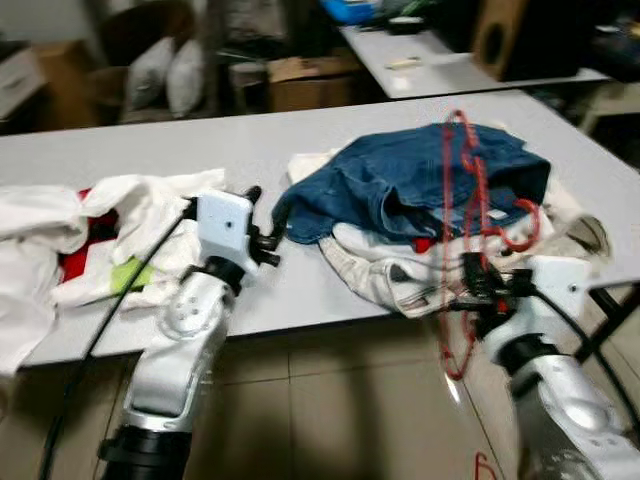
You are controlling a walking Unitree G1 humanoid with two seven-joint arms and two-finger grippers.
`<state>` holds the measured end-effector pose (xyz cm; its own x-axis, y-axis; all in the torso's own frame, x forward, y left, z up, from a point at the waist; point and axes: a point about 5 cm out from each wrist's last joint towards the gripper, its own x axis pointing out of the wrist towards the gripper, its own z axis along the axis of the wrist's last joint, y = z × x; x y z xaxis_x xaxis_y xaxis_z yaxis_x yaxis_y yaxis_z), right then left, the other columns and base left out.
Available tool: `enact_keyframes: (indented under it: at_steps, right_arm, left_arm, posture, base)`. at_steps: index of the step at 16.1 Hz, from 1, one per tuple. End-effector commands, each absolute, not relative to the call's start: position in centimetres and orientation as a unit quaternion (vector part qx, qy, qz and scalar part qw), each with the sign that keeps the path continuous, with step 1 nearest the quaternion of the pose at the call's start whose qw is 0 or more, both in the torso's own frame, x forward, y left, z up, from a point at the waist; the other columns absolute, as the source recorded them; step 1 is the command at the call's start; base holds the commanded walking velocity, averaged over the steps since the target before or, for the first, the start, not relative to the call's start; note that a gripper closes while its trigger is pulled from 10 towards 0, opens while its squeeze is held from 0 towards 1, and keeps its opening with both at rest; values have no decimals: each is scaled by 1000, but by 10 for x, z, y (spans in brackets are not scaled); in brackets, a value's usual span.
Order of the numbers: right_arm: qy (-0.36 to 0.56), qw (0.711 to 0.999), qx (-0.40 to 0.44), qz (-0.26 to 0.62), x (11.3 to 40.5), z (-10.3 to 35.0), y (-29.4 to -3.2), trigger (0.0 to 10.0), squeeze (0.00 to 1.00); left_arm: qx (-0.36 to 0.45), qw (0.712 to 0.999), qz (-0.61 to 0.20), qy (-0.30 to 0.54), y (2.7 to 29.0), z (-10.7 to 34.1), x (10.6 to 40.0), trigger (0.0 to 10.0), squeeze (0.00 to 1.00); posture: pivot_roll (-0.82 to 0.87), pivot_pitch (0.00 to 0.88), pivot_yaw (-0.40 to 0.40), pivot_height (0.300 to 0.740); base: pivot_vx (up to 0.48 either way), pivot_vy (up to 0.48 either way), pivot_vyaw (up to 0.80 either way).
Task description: Hang hanger
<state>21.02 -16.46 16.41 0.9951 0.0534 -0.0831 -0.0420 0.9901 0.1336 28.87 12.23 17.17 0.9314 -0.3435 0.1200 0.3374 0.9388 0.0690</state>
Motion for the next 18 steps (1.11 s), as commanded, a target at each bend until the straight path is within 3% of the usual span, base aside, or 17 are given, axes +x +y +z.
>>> enact_keyframes:
  at_steps: [1,6,13,18]
  right_arm:
    - [43,995,80,30,209,166,-161,10000,0]
    - [62,995,73,16,210,159,-165,10000,0]
    - [55,995,76,16,213,162,-167,10000,0]
    - [62,994,69,53,211,162,-162,10000,0]
  left_arm:
    - [25,988,-147,-47,133,168,289,10000,0]
    - [32,987,-148,-60,135,172,289,10000,0]
    - [18,981,-183,-63,118,174,288,10000,0]
    - [24,982,-176,-56,115,172,291,10000,0]
  posture:
    - [-42,33,36,740]
    - [-35,24,20,740]
    - [-43,27,23,740]
    - [-47,39,32,740]
  base:
    - [0,0,0]
    - [0,0,0]
    - [356,0,-773]
    - [379,0,0]
